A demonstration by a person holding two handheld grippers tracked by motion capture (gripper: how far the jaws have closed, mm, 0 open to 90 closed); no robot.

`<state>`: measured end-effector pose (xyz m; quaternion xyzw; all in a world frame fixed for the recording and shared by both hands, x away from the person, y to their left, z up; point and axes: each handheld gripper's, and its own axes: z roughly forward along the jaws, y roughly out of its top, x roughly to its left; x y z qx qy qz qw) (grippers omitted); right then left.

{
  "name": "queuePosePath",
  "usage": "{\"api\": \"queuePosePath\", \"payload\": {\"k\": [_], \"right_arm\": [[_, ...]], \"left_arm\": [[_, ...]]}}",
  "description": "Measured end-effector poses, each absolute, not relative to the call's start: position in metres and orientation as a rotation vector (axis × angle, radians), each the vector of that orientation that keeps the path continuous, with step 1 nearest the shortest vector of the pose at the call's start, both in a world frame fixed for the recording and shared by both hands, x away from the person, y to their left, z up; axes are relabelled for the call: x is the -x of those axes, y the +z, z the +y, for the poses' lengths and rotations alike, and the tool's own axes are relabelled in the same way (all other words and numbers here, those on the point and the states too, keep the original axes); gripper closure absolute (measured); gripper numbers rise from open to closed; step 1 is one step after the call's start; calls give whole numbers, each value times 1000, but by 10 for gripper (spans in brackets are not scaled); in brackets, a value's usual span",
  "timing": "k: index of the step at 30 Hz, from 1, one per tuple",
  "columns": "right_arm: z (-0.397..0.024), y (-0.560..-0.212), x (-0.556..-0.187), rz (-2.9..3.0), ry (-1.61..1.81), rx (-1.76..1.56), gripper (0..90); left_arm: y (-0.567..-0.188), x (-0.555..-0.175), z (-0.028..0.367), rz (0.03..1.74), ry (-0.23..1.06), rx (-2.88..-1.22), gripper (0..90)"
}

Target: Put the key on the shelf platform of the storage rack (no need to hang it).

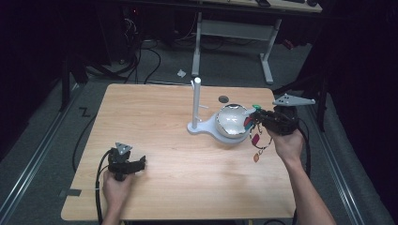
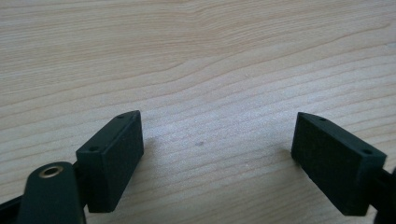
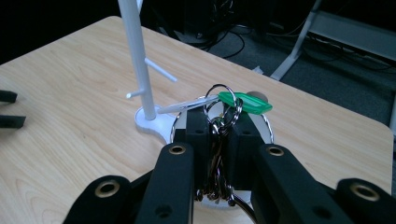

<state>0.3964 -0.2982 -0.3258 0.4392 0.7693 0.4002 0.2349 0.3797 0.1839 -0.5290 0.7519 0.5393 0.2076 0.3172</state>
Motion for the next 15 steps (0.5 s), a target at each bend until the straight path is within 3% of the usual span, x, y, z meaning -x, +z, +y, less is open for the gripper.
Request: {"api": "queuePosePath", "payload": {"k": [15], "right_arm": [[-288,-323,-434,2115,1080,-1215,817]], "left_arm": [[-529,-380,184,1419,545,-1979,172]]}}
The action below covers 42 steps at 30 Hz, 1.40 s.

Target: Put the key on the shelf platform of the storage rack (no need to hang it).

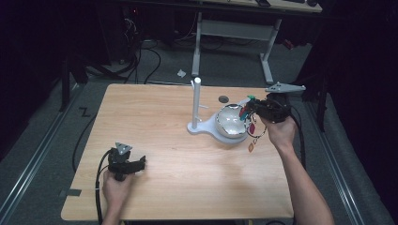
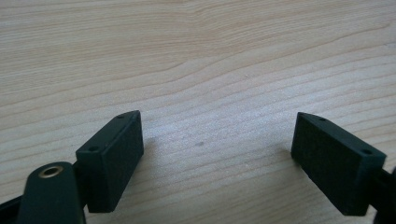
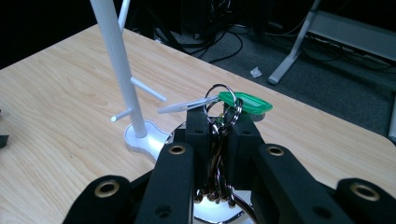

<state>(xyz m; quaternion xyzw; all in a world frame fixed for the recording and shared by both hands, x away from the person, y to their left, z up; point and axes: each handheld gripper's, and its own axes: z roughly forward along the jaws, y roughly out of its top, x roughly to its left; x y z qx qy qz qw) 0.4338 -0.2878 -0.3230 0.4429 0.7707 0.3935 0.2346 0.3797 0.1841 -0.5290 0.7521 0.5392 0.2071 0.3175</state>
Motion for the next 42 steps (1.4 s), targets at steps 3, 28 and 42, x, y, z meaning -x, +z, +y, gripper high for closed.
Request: {"api": "queuePosePath", "payload": {"k": [3,28,42], "right_arm": [[-285,-325,-441,2117,1076,-1220,817],[-271,-311,-487,2062,1089,-1228,817],[-273,-316,-504,1992,1084,-1267,816]], "left_arm": [[-529,-380,184,1419,544,-1979,173],[-529,-380,184,1419,543,-1979,175],[-529,-380,184,1418,543,-1980,175]]}}
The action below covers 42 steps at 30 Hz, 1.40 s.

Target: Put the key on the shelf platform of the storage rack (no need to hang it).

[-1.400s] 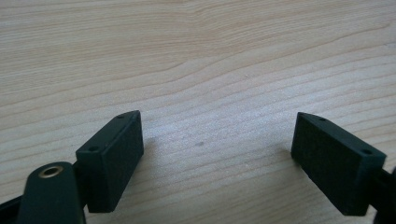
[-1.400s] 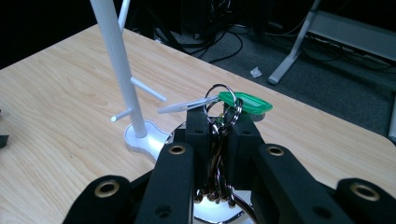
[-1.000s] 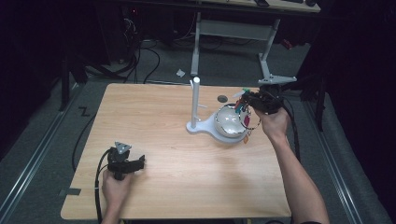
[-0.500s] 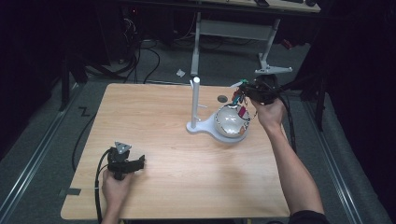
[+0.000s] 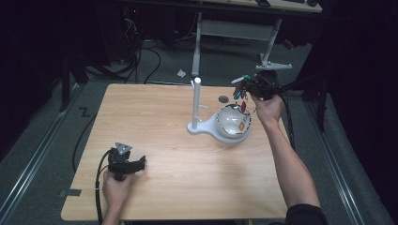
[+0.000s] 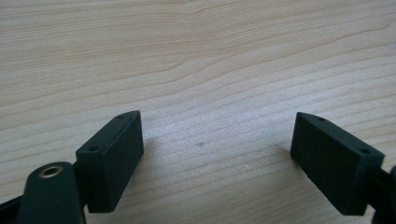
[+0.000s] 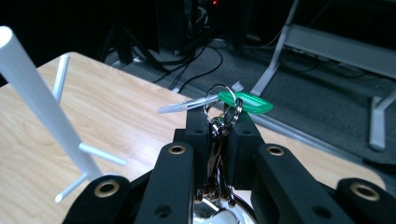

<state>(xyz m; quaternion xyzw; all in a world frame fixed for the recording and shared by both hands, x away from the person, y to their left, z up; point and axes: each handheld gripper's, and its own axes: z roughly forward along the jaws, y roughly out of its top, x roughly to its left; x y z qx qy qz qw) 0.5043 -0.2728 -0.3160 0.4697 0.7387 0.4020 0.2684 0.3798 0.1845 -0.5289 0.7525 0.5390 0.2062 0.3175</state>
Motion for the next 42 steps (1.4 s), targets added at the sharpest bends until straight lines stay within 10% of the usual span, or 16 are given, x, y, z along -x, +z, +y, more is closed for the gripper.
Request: {"api": "queuePosePath", "payload": {"k": [42], "right_arm": [[-255,-391,-498,2045,997,-1244,813]], "left_arm": [[-529,-380,184,1419,545,-1979,172]]}}
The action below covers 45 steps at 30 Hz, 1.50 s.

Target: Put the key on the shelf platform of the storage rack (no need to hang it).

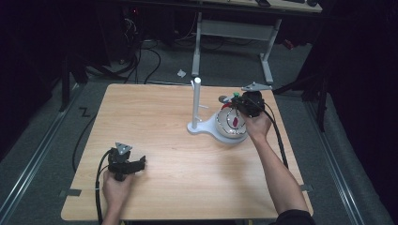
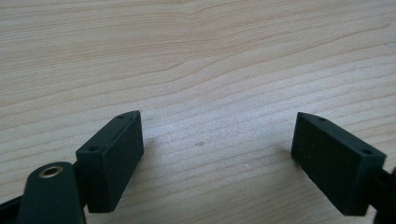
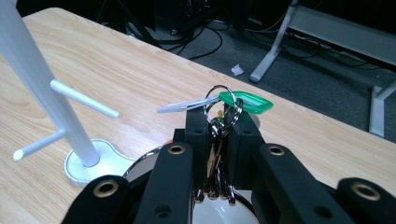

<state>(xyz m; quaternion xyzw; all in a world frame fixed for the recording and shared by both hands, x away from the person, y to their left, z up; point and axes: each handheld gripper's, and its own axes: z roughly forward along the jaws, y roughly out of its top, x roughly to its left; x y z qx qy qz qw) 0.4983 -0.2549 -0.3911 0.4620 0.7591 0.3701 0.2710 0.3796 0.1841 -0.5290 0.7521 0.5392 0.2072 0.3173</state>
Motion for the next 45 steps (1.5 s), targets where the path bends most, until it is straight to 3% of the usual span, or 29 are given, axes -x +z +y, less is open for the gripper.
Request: {"api": "queuePosePath", "payload": {"k": [45], "right_arm": [[-256,-437,-476,2205,916,-1219,822]], "left_arm": [[-529,-380,184,1419,546,-1980,172]]}}
